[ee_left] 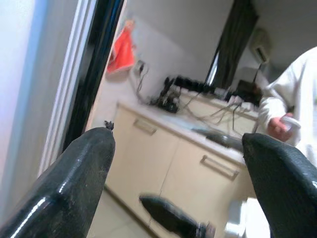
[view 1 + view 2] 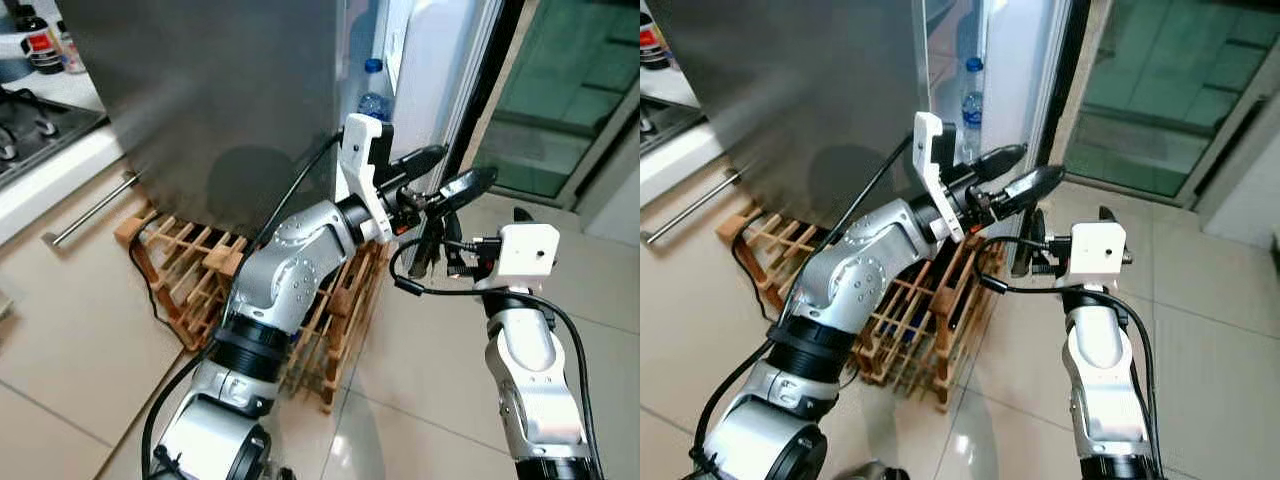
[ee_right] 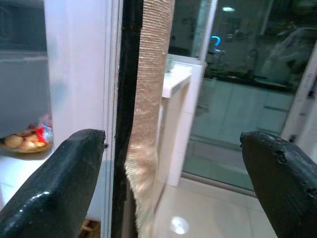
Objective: Restocking fridge
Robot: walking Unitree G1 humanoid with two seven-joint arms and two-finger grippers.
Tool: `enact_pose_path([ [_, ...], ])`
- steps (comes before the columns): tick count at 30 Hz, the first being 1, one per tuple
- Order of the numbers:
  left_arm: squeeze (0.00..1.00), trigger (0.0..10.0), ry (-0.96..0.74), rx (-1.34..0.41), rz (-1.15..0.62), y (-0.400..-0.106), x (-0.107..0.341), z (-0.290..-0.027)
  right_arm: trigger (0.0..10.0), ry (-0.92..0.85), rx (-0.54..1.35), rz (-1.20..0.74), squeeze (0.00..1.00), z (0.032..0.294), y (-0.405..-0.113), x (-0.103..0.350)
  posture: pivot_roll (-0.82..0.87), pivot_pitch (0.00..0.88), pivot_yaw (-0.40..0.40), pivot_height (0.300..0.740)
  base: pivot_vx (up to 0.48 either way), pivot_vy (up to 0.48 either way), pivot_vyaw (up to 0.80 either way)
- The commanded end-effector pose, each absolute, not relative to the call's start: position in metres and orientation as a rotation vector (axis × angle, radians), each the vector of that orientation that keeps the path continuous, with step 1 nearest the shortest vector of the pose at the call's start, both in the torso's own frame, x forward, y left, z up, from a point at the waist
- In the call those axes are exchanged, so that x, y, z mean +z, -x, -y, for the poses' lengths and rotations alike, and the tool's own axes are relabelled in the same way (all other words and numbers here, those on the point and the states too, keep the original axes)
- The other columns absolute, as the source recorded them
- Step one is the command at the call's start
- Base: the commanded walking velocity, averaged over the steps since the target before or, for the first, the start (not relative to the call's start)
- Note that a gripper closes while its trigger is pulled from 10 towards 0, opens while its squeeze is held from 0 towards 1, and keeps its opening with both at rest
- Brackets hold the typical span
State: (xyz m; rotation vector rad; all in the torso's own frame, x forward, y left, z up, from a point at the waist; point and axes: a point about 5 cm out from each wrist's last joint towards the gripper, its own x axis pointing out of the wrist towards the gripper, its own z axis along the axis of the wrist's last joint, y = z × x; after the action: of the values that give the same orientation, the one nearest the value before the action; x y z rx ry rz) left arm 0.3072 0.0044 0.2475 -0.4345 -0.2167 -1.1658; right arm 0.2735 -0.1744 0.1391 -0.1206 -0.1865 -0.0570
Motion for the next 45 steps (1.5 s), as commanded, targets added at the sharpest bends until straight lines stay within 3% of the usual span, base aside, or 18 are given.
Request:
enact_pose_path([
  [1, 0.00, 10.0, 0.419, -1.122, 0.273, -0.302, 0.255, -0.024, 10.0, 0.113, -0.053, 0.175, 0.00, 0.175, -0.270, 0.136, -0.06, 0.000, 0.030, 0.740, 0.000, 0.000, 0.00],
  [5, 0.00, 10.0, 0.384, -1.065, 0.269, -0.303, 0.252, -0.044, 10.0, 0.106, -0.040, 0.168, 0.00, 0.173, -0.269, 0.134, -0.04, 0.000, 0.022, 0.740, 0.000, 0.000, 0.00],
  [9, 0.00, 10.0, 0.317, -0.833, 0.237, -0.303, 0.246, -0.110, 10.0, 0.050, 0.085, 0.169, 0.00, 0.156, -0.274, 0.139, 0.00, 0.000, 0.004, 0.740, 0.000, 0.000, 0.00],
  [12, 0.00, 10.0, 0.308, -0.772, 0.225, -0.304, 0.242, -0.120, 10.0, 0.045, 0.121, 0.169, 0.00, 0.152, -0.277, 0.140, 0.01, 0.000, 0.000, 0.740, 0.000, 0.000, 0.00],
  [13, 0.00, 10.0, 0.285, -0.685, 0.209, -0.307, 0.236, -0.128, 10.0, 0.042, 0.145, 0.172, 0.00, 0.148, -0.280, 0.142, 0.02, 0.000, -0.003, 0.740, 0.000, 0.000, 0.00],
  [14, 0.00, 10.0, 0.176, -0.398, 0.118, -0.321, 0.209, -0.153, 10.0, 0.037, 0.152, 0.176, 0.00, 0.145, -0.293, 0.144, 0.03, 0.000, -0.007, 0.740, 0.000, 0.000, 0.00],
  [17, 0.00, 10.0, 0.125, -0.278, 0.071, -0.325, 0.196, -0.165, 10.0, 0.035, 0.149, 0.176, 0.00, 0.144, -0.299, 0.144, 0.03, 0.000, -0.008, 0.740, 0.000, 0.000, 0.00],
  [18, 0.00, 10.0, 0.018, -0.138, 0.032, -0.328, 0.183, -0.180, 10.0, 0.048, 0.136, 0.175, 0.00, 0.146, -0.307, 0.146, 0.04, 0.000, -0.013, 0.740, 0.000, 0.000, 0.00],
  [22, 0.00, 10.0, -0.017, -0.056, -0.009, -0.326, 0.172, -0.190, 10.0, 0.055, 0.121, 0.177, 0.00, 0.148, -0.315, 0.148, 0.05, 0.000, -0.016, 0.740, 0.000, 0.000, 0.00],
  [30, 0.00, 10.0, -0.057, 0.014, -0.036, -0.321, 0.161, -0.196, 10.0, 0.140, 0.005, 0.184, 0.00, 0.179, -0.346, 0.156, 0.06, 0.000, -0.016, 0.740, 0.000, 0.000, 0.00],
  [35, 0.00, 10.0, -0.086, 0.022, -0.038, -0.322, 0.158, -0.197, 10.0, 0.240, -0.113, 0.147, 0.00, 0.225, -0.358, 0.156, 0.06, 0.000, -0.005, 0.740, 0.000, 0.000, 0.00],
  [36, 0.00, 10.0, -0.088, 0.018, -0.047, -0.321, 0.155, -0.196, 10.0, 0.273, -0.164, 0.129, 0.00, 0.244, -0.359, 0.157, 0.05, 0.000, -0.003, 0.740, 0.000, 0.000, 0.00],
  [38, 0.00, 10.0, -0.089, 0.017, -0.048, -0.321, 0.155, -0.196, 10.0, 0.278, -0.177, 0.127, 0.00, 0.248, -0.359, 0.157, 0.05, 0.000, -0.003, 0.740, 0.000, 0.000, 0.00],
  [40, 0.00, 10.0, -0.088, 0.016, -0.049, -0.321, 0.154, -0.196, 10.0, 0.293, -0.204, 0.122, 0.00, 0.259, -0.358, 0.159, 0.04, 0.000, -0.004, 0.740, 0.000, 0.000, 0.00],
  [45, 0.00, 10.0, -0.081, 0.008, -0.052, -0.321, 0.151, -0.192, 10.0, 0.408, -0.367, 0.066, 0.00, 0.314, -0.342, 0.161, 0.03, 0.000, -0.007, 0.740, 0.000, 0.000, 0.00],
])
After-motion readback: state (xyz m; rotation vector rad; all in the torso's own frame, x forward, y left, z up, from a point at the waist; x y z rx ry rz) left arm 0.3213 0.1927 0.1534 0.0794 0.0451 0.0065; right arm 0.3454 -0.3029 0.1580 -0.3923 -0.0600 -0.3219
